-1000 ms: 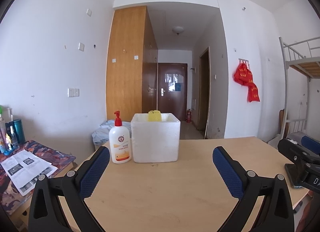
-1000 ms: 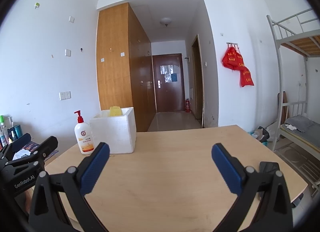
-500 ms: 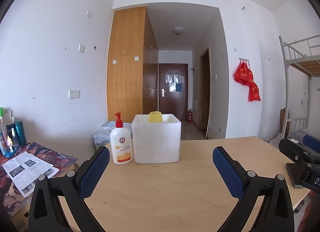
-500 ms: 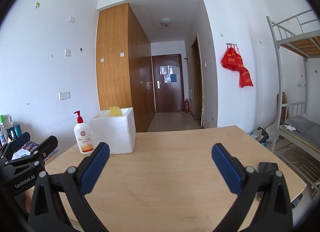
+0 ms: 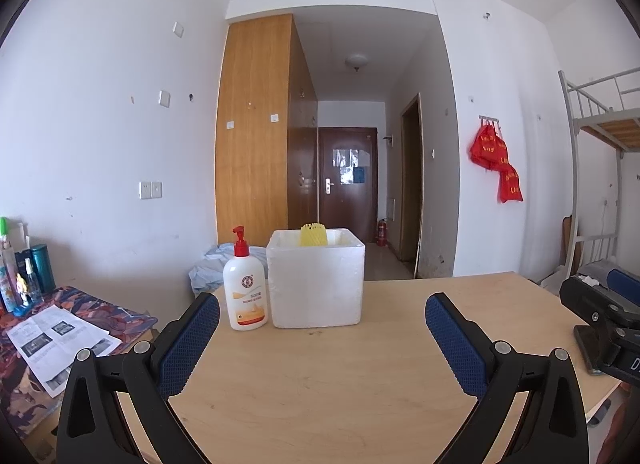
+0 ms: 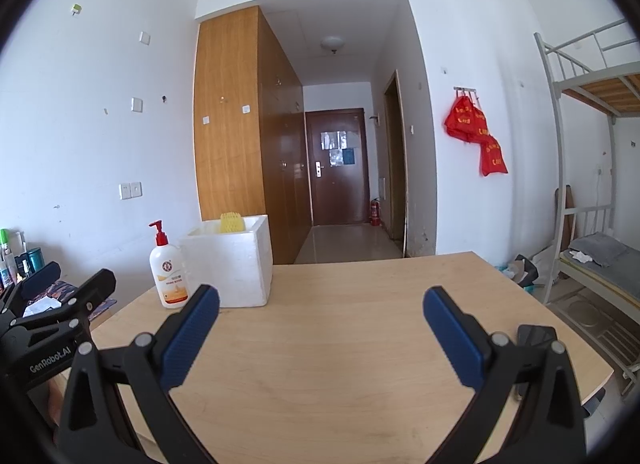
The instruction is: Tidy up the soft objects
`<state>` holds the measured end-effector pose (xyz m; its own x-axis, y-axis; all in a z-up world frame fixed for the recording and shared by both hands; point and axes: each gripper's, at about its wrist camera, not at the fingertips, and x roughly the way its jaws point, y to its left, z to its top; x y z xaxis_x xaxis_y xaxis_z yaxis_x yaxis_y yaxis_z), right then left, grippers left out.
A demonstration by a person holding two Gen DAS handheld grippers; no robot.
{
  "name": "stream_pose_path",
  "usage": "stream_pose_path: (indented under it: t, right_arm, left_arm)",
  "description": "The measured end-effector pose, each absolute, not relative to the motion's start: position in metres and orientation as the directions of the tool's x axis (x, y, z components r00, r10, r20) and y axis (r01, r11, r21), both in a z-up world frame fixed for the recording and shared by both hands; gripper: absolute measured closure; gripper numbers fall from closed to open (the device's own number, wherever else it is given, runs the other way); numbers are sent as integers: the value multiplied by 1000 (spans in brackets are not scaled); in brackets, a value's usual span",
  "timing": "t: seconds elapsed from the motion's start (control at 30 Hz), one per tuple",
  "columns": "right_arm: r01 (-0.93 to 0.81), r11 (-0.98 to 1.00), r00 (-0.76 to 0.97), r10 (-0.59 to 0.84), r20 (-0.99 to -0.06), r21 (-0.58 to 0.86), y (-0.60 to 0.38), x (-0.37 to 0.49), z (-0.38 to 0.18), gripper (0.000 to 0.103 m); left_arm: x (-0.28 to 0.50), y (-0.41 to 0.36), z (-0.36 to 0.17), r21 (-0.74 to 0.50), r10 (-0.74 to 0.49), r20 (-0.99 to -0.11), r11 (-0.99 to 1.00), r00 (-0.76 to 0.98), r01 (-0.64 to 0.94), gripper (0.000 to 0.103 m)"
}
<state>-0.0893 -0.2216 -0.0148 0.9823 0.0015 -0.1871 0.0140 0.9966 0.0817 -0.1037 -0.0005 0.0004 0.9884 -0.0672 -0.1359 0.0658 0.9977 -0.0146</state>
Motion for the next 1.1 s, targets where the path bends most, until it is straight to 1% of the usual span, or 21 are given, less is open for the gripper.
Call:
stream_pose_path:
  t: [0.5, 0.7, 1.1]
  right_arm:
    - [-2, 997, 983, 17, -185, 81, -222, -91, -13, 0]
    - [-122, 983, 968, 149, -203, 138, -221, -85, -13, 0]
    - [-108, 987, 971, 131, -202, 121, -217, -87, -12, 0]
  left_arm:
    - [-103, 1, 1, -6, -56, -131, 998, 990, 56, 0]
    - [-104, 4, 0, -1, -40, -138, 999, 990, 40, 0]
    - [-105, 2, 1, 4, -36, -137, 999, 990, 37, 0]
